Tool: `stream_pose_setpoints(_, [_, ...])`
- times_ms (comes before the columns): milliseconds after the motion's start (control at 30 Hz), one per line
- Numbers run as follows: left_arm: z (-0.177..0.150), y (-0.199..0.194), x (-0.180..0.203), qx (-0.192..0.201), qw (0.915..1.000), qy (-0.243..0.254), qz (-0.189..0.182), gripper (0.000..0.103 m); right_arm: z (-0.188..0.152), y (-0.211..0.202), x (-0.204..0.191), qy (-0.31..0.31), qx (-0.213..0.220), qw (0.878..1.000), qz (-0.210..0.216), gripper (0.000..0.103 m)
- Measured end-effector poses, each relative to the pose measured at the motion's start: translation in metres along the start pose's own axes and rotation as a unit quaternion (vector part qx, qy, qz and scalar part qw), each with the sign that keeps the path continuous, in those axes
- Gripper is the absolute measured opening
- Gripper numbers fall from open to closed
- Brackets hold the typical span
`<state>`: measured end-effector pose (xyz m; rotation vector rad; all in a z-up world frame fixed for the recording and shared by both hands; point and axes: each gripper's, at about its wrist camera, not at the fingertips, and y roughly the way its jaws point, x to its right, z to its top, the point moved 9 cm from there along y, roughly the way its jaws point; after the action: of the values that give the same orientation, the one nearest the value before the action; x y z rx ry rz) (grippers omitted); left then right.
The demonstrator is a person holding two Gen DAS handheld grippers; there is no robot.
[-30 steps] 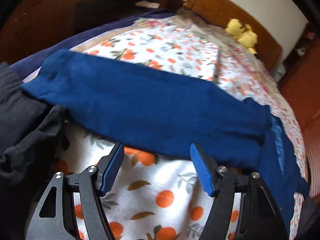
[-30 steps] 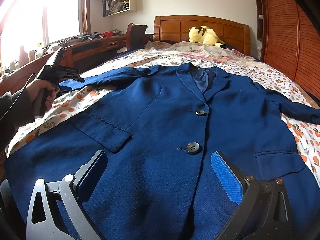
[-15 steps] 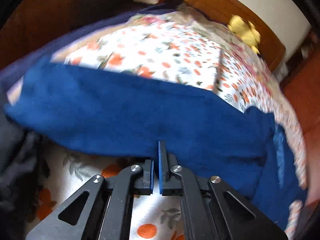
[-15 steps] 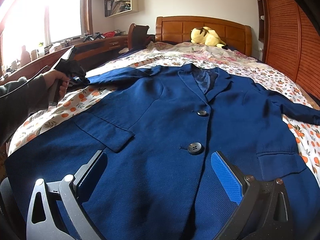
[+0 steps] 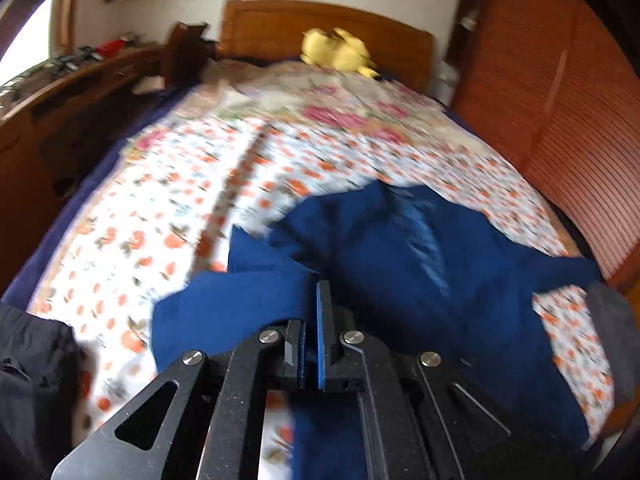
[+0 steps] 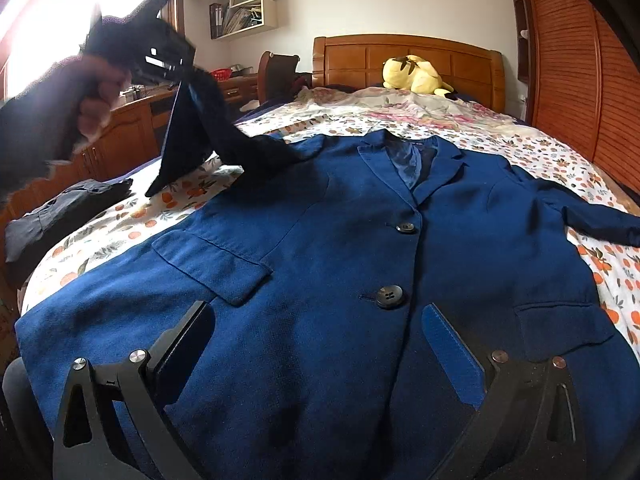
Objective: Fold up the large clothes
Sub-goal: 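Fold the held sleeve across the jacket body and open the left gripper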
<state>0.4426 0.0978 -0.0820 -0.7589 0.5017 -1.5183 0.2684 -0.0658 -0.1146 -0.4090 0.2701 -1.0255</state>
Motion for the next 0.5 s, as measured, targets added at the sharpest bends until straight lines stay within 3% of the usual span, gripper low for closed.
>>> stream_pose_setpoints(100, [-0.006,-0.008,0.019,-0.009,0.9992,0.037,0.015,0.004,0.0,0.001,-0.001,-0.004,0.0,1.0,-0.006,0.103])
stream_pose_setpoints(167, [-0.006,-0.012,0.022,-0.002,0.9979,0.056,0.033,0.012,0.0,0.003,-0.001,-0.007,-0.001,1.0,-0.011,0.103])
stream_pose_setpoints(233, [-0.007,-0.017,0.024,0.002,0.9971,0.065,0.04,0.04,0.0,0.004,-0.002,-0.009,-0.002,1.0,-0.015,0.103])
stream_pose_setpoints(367, [-0.013,-0.029,0.027,0.021,0.9923,0.099,0.071,0.044,-0.001,0.004,-0.004,-0.013,-0.002,1.0,-0.02,0.103])
stream_pose_setpoints(400, [-0.015,-0.033,0.029,0.029,0.9916,0.103,0.072,0.05,-0.001,0.005,-0.004,-0.013,-0.002,1.0,-0.021,0.103])
stream_pose_setpoints(500, [-0.029,-0.048,0.031,0.049,0.9923,0.099,0.056,0.084,-0.002,0.004,-0.004,-0.016,-0.005,1.0,-0.023,0.103])
